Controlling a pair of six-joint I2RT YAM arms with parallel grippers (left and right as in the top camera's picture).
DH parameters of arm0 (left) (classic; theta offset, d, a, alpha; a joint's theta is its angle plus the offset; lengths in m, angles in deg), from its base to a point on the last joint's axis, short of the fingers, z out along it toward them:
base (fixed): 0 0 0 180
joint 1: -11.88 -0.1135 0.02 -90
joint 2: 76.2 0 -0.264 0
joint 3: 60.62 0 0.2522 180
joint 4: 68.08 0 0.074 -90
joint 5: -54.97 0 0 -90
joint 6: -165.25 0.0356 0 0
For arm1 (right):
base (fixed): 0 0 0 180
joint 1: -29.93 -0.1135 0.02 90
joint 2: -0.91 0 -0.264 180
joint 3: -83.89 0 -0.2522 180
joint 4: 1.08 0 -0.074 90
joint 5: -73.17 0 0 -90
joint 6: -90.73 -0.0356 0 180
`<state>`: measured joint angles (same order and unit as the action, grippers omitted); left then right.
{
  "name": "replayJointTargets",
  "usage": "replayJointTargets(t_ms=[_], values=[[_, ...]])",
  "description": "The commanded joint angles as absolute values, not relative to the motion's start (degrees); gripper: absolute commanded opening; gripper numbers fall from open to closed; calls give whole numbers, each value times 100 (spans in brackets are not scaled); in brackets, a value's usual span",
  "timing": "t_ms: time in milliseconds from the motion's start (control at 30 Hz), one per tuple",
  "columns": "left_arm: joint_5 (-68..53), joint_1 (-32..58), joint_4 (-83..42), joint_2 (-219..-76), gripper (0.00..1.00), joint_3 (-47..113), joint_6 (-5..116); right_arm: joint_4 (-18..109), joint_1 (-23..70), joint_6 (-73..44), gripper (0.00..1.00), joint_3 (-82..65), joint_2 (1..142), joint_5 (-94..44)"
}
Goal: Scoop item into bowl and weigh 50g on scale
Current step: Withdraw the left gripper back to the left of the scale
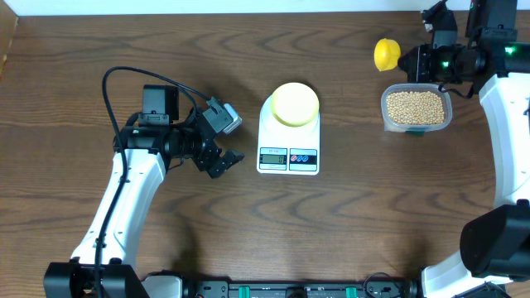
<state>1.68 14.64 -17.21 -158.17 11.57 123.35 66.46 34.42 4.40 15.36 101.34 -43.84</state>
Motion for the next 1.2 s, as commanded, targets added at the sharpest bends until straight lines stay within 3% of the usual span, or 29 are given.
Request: replayJointTargets(t_ms=[0,100,367,1167], values=[[11,1449,-1708,-15743,98,1175,12472,6648,3444,510,1,1610,10090,-4397],[-22,1449,-1898,-15743,98,1175,12527,6652,3444,510,1,1610,10090,-4394],[-13,1444,-1555,-15743,97,1175,14107,6654,3444,510,1,1610,10090,-4394],[-57,1447,-1553,-15743,97,1175,14101,6652,3444,507,1,1610,10090,-4397]])
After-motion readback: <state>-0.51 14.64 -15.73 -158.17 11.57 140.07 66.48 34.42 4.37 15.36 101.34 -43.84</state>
